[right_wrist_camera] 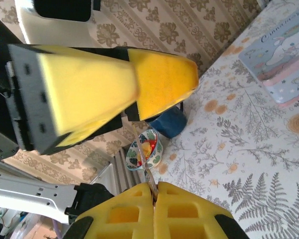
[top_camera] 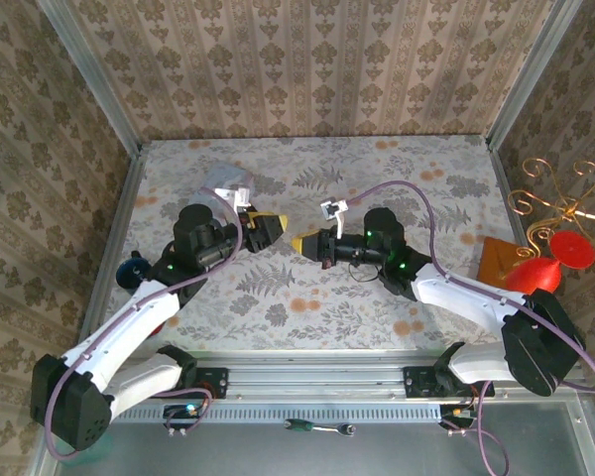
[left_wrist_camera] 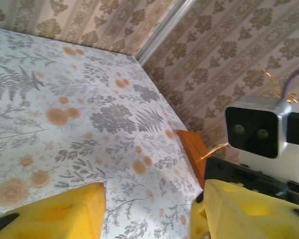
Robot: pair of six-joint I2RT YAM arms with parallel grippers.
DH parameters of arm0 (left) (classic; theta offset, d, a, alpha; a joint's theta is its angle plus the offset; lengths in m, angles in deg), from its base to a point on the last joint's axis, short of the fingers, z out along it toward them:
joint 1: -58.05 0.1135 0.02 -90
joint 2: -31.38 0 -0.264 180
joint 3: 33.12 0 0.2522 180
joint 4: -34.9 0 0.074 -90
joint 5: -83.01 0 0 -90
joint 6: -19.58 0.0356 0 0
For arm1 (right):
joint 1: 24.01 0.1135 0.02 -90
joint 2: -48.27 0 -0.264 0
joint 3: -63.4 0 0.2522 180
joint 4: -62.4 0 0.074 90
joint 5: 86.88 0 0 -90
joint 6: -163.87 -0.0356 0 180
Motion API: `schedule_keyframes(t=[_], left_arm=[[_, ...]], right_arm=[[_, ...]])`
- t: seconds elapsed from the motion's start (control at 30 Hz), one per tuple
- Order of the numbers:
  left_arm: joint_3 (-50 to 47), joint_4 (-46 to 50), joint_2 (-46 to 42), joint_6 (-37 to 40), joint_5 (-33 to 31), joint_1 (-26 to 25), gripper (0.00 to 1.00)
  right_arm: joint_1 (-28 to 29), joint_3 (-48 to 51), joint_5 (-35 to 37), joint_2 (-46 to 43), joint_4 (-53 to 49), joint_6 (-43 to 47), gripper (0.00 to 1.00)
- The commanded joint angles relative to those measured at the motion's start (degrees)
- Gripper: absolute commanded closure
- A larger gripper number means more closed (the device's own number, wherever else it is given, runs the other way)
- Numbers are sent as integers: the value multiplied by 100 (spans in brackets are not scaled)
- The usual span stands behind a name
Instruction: Unlock the padlock with the key
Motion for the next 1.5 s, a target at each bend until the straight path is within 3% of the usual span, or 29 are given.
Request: schedule_keyframes(t=[0.0,0.23,0.7,0.8,0.93,1.1,1.23,1.47], left_arm=[[-103,-435,16,-108,414,-85,43],[-16,-337,204,19,640,-266,51],[56,-65,275,72,517,-288,99],[21,-108,293,-79,247,-310,100],[-219,-648,340,-465,-221,-445,100],[-299,-891,524,-1171,-1001,-651,100],[-456,-1396,551,-1545,-1125,-693,100],[-296,-1207,627,-1396,-1197,-867,100]], right_arm=[[29,-192,-79,-37,-220,260,100],[22,-262,-212,12,-154,178,100],[-70,-194,-183,132,147,-108,100],[-273,46,-151,205,978,-813,99],[-530,424,-80,418,2481,-1913,89],[-528,529,-186,841,3705,-2591,85],[-524,561,-168,841,3680,-2552,85],[-519,491,-192,686,3248,-2339,85]])
